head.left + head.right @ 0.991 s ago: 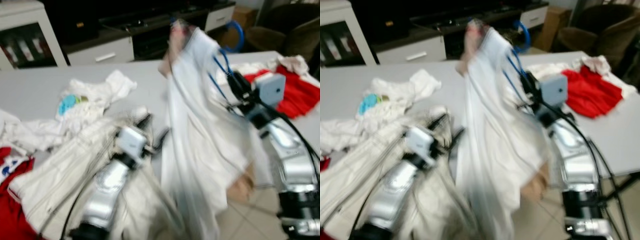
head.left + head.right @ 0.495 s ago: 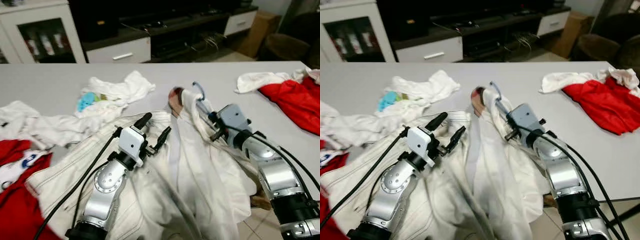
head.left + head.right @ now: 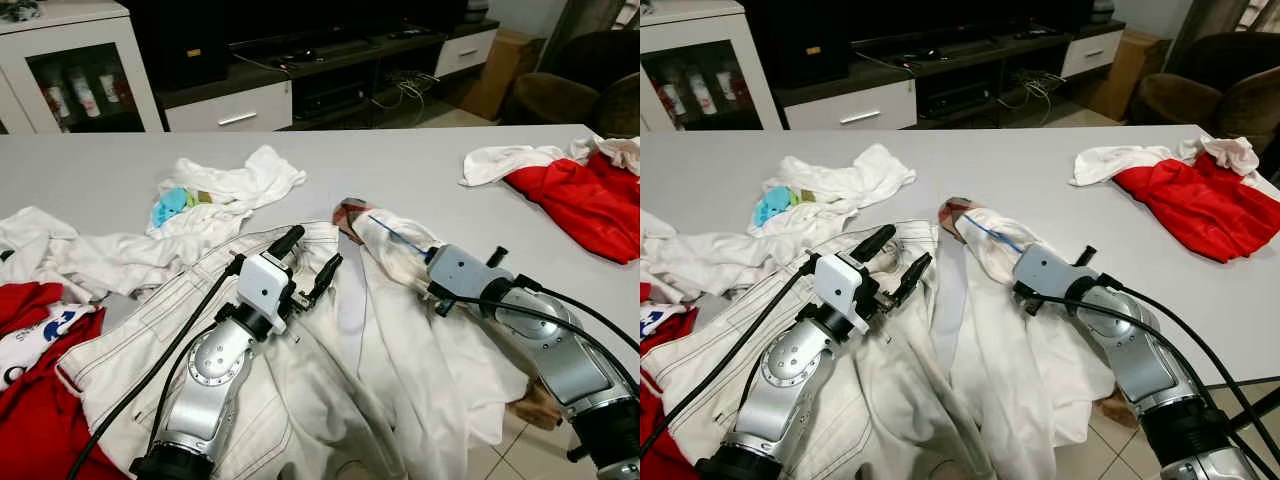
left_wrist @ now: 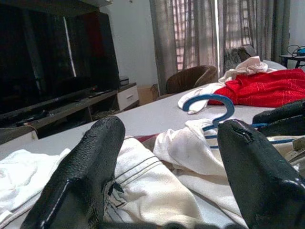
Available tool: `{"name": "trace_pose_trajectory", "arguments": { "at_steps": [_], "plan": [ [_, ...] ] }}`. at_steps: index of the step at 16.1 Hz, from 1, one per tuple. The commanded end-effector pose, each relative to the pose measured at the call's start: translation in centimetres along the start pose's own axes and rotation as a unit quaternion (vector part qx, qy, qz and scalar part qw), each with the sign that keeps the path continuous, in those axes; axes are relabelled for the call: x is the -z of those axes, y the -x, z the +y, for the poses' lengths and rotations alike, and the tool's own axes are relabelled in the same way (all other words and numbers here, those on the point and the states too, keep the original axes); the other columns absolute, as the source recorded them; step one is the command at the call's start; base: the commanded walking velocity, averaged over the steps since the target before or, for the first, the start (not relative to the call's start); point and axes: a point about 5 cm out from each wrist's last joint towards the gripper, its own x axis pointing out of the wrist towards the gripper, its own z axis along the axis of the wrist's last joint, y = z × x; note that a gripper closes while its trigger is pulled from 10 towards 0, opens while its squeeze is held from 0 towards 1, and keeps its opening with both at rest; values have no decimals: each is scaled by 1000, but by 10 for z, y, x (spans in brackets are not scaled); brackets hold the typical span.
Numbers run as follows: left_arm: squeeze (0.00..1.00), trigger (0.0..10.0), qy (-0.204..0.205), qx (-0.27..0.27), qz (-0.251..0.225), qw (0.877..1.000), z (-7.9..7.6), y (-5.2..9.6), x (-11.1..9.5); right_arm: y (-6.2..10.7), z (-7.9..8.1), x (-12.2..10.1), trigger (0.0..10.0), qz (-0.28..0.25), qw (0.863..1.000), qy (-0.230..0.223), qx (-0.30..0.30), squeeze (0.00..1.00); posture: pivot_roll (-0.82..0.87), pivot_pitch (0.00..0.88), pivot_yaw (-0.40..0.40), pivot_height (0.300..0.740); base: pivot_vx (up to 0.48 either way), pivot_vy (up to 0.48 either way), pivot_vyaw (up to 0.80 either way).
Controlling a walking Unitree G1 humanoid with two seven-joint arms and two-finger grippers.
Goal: Hang hanger
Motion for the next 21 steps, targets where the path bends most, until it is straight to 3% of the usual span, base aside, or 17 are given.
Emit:
{"name": "trace_pose_trajectory", "arguments": {
  "at_steps": [1, 3, 6, 9, 11, 17, 19, 21],
  "plan": [
    [0, 10000, 0, 6, 4, 1000, -2, -2, 1, -1, -5, 4, 10000, 18, 1000, -6, 17, 0, -66, 0, 7, 740, 0, 0, 0],
    [0, 10000, 0, 7, 4, 1000, -3, -2, 1, -3, -2, 8, 10000, 33, 999, -18, 19, 0, -63, 0, 6, 740, 0, 0, 0],
    [0, 10000, -6, 6, 6, 1000, -2, -2, 1, -10, 3, -1, 10000, 14, 999, -34, 17, 0, -61, 0, 7, 740, 0, 0, 0],
    [0, 10000, -9, 5, 8, 1000, -2, -2, 1, -13, -4, -12, 10000, -8, 999, -34, 38, 0, -59, 0, 5, 740, 0, 0, 0],
    [0, 10000, -14, 5, 11, 1000, -2, -2, 2, -16, -10, -15, 10000, -11, 997, -56, 56, 0, -57, 0, 4, 740, 0, 0, 250],
    [0, 10000, -14, 5, 12, 1000, -4, -1, 3, -16, -17, -10, 10000, 7, 994, -67, 82, 0, -55, 0, -3, 740, 0, -330, 711],
    [0, 10000, -14, 5, 13, 1000, -5, -1, 3, -16, -18, -7, 10000, 10, 991, -100, 89, 0, -55, 0, -4, 740, 0, -322, 0],
    [0, 10000, -14, 5, 15, 1000, -5, -1, 4, -16, -18, -7, 10000, 11, 991, -100, 87, 0, -56, 0, -4, 740, 0, -315, 0]
  ]
}}
